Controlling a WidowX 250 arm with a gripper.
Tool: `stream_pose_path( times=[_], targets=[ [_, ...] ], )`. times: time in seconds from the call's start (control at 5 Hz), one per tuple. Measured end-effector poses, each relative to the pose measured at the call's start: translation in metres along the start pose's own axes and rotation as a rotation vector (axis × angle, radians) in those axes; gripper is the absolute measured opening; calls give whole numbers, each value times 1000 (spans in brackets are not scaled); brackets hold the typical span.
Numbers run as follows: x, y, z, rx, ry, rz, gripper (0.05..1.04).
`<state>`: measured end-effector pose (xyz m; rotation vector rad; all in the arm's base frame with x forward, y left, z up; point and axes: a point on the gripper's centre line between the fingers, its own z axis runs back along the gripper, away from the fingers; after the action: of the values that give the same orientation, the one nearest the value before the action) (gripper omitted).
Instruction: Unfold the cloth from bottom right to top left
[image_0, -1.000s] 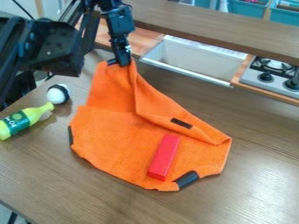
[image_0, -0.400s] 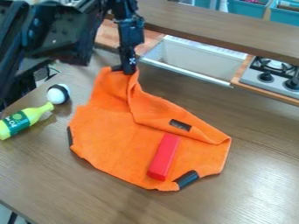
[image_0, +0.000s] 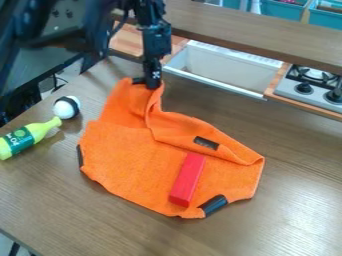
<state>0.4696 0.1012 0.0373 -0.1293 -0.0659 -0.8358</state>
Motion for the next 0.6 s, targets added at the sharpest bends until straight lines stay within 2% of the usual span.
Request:
stream_pose_path(
  times=[0.2, 0.4, 0.6],
  targets=[
    [5, -5, 7, 7, -51, -45, 502],
    [1, -9, -8, -7, -36, -51, 803],
    [5, -12, 19, 48, -76, -75, 997]
  ],
)
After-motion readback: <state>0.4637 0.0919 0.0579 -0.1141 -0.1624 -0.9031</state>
